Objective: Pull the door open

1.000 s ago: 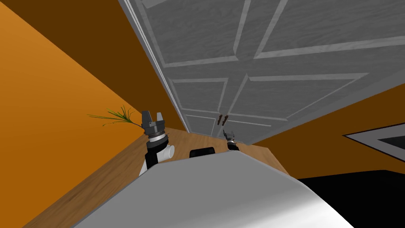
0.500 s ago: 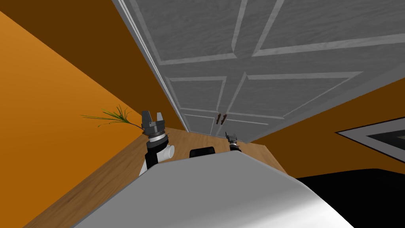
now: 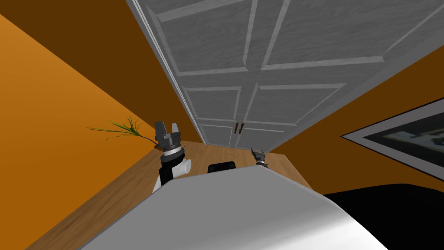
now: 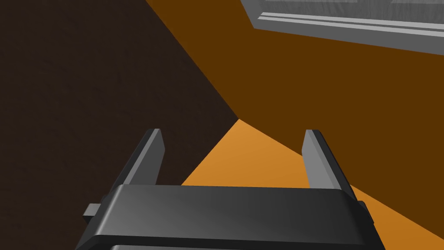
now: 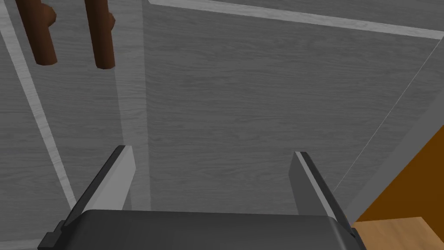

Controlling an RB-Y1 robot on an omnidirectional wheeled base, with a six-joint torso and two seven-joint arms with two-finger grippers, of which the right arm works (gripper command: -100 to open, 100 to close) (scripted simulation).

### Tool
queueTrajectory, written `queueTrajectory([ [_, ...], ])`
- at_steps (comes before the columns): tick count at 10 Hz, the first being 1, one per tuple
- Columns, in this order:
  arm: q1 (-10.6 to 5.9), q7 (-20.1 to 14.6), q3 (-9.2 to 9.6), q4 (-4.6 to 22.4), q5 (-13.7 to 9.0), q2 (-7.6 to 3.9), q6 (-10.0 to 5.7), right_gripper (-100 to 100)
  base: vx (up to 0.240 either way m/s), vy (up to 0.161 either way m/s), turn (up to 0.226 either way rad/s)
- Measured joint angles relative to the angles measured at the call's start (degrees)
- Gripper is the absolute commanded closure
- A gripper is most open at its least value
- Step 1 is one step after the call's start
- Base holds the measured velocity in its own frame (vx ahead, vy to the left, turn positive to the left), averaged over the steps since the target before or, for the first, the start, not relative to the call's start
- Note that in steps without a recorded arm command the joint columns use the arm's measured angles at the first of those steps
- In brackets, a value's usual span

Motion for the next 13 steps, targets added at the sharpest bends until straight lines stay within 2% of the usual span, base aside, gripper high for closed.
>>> queueTrajectory([
  [2, 2.21, 0.29, -1.04, -0.55, -0.66, -0.9, 0.35, -100, -0.09, -0.002, -0.071],
  [3, 2.97, 0.22, -1.39, 0.31, -0.82, -1.1, 0.16, -100, -0.093, -0.012, -0.104],
  [4, 2.73, -1.13, -1.46, 3.45, -0.76, -1.64, -0.77, -100, -0.068, -0.018, -0.048],
  [6, 4.26, -1.23, -2.68, 3.46, -1.52, -2.64, -0.31, -100, 0.001, -0.039, -0.039],
  [7, 4.31, -1.98, -3.25, 5.82, -1.71, -3.13, -0.69, -100, 0.136, -0.033, 0.05],
  [9, 5.27, -1.57, -4.24, 4.29, -2.26, -3.55, -0.08, -100, 0.165, -0.038, 0.073],
  [12, 3.78, -1.55, -3.98, 3.55, -2.01, -3.12, 0.21, -100, 0.193, -0.026, 0.108],
  [13, 2.24, -1.95, -3.61, 4.3, -1.73, -2.81, 0.07, -100, 0.198, -0.025, 0.109],
])
